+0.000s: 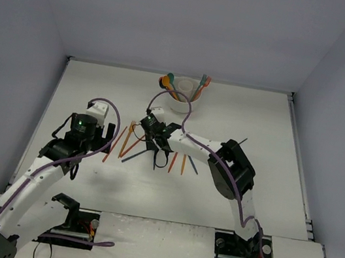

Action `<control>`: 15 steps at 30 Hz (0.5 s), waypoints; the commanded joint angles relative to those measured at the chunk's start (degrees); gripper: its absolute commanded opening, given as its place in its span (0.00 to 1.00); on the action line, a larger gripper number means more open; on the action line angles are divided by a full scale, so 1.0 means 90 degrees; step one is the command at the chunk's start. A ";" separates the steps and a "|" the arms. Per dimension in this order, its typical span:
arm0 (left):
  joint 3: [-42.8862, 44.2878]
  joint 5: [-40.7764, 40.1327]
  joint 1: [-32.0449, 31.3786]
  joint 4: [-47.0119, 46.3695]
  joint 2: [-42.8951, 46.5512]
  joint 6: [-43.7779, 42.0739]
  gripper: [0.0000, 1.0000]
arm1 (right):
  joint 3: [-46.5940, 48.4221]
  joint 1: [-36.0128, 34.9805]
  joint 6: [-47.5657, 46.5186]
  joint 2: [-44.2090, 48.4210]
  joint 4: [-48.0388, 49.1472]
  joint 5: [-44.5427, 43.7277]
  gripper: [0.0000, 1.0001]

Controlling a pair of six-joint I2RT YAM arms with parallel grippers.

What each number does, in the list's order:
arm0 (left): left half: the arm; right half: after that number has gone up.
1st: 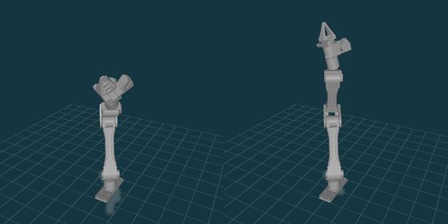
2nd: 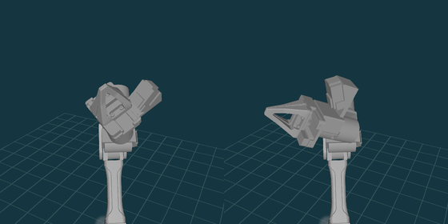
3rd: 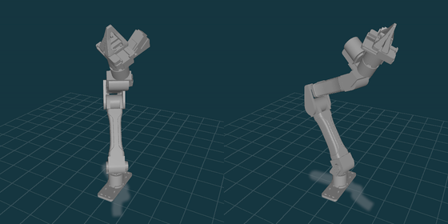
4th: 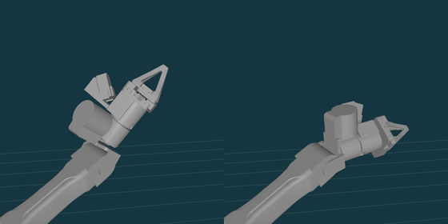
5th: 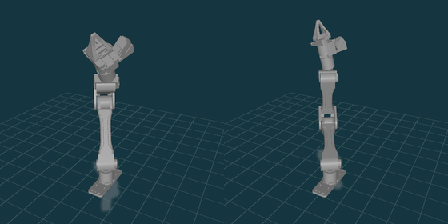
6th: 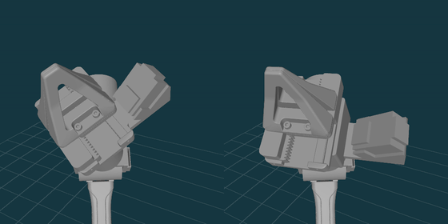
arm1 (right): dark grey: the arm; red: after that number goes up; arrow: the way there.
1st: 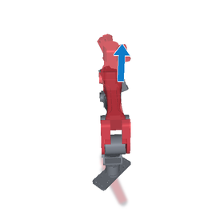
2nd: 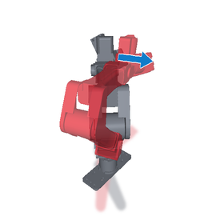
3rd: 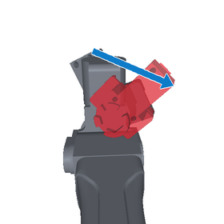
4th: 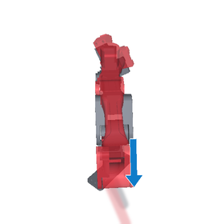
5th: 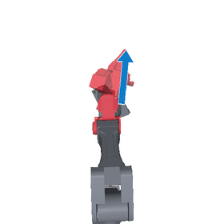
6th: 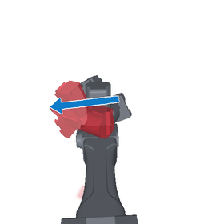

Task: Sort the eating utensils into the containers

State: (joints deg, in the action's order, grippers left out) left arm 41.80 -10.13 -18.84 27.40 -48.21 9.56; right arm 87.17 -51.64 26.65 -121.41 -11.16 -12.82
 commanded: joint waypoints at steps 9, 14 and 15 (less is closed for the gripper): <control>0.0340 -0.0075 -0.0074 -0.0124 0.0073 0.0071 0.82 | 0.0575 0.0012 0.0214 -0.0210 0.0039 -0.0491 0.30; 0.0341 -0.0076 -0.0084 -0.0144 0.0077 0.0071 0.82 | 0.0626 0.0040 0.0184 -0.0275 0.0034 -0.0582 0.29; 0.0339 -0.0073 -0.0084 -0.0141 0.0074 0.0071 0.82 | 0.0630 0.0040 0.0174 -0.0286 0.0039 -0.0590 0.29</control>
State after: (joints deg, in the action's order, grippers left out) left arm 41.80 -10.15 -19.18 27.66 -48.10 9.58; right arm 90.22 -51.51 27.46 -123.66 -10.95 -15.05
